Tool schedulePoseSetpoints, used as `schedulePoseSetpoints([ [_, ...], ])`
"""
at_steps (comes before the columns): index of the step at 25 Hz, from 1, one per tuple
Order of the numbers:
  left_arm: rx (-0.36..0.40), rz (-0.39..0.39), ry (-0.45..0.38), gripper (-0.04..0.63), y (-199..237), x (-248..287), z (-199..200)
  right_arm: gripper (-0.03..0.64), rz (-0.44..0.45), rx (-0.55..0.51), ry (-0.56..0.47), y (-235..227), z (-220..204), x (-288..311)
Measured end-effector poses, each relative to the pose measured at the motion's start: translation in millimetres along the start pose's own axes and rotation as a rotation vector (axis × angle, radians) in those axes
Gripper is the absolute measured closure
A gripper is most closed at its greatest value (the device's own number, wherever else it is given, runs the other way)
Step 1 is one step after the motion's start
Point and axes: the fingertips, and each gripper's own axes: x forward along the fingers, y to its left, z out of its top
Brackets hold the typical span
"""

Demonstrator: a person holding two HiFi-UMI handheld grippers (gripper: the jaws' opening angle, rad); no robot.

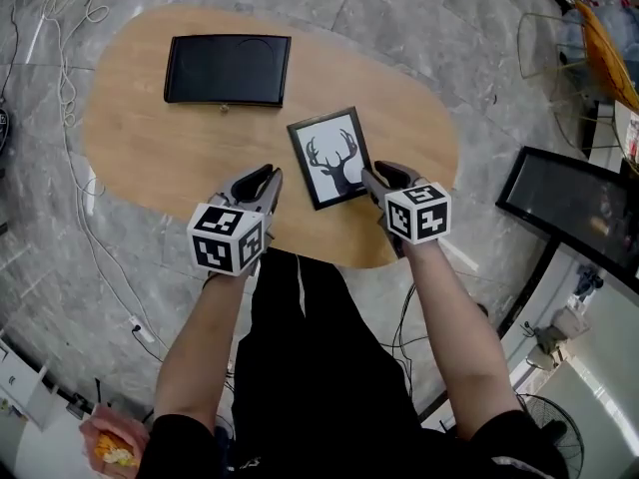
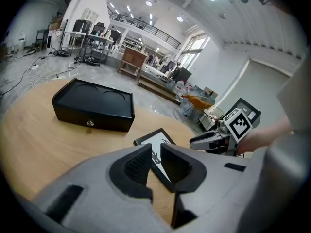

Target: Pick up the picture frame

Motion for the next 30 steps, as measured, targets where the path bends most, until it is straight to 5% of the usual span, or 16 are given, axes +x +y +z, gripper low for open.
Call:
schedulePoseSetpoints([
  [12, -0.034, -0.020, 0.062, 0.523, 17.7, 20.9, -32.6, 0.489, -0.114, -0.055, 0.133, -34.1, -17.8, 51.8],
  [19, -0.018, -0.011, 0.043, 0.529, 22.4, 18.4, -22.3, 0.517, -0.147, -0.174, 0.257, -41.1, -27.8, 67.6],
  [30, -0.034, -0.029, 0.042, 0.537, 19.1, 30.3, -18.8, 0.538, -0.201, -0.175, 0.357, -40.7, -29.2, 75.1],
])
